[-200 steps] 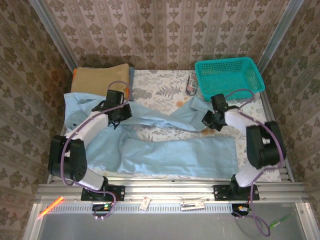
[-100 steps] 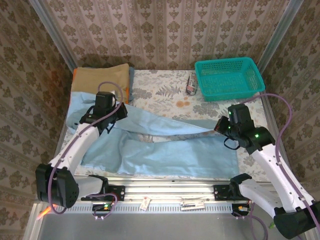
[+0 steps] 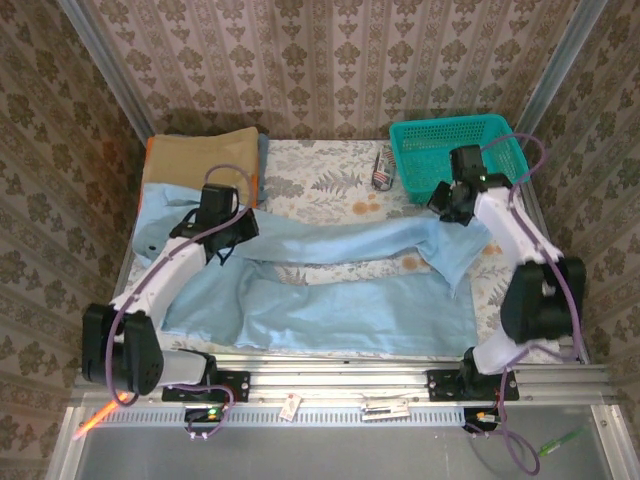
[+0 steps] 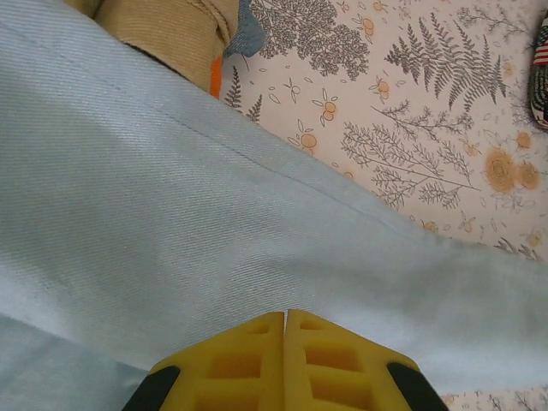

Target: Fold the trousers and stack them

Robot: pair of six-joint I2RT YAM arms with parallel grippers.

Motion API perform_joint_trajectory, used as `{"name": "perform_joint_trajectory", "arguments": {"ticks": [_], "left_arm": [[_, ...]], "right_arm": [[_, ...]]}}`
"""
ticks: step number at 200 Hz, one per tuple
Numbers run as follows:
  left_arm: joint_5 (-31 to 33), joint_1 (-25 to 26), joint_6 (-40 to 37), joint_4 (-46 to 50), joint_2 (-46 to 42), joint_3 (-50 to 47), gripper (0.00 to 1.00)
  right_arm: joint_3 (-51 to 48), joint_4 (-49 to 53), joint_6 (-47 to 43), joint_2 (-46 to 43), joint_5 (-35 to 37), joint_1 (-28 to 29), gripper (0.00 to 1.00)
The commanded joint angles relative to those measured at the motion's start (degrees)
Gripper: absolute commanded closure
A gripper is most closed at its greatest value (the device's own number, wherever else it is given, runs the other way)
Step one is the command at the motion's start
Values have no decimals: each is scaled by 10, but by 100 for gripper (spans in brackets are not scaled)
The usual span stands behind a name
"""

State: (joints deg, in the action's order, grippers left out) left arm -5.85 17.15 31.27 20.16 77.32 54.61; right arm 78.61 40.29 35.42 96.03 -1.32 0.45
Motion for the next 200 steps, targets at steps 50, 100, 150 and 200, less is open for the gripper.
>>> {"name": "perform_joint_trajectory", "arguments": {"ticks": [50,100,150,200], "left_arm": [[-28,-3,2,-35,53,57,100],[55,112,-17,-13,59,13,40],[131,202,-47,-25,123,-5,34],[202,200,-61,-29,240,58,40]], "right_arm": [[112,0,-23,7,13,-22,35],[-124,-81,2,-143,16,83,35],[-215,-119,4,-100,-11,112,34],[-184,-119,2,-7,51,83,31]]}}
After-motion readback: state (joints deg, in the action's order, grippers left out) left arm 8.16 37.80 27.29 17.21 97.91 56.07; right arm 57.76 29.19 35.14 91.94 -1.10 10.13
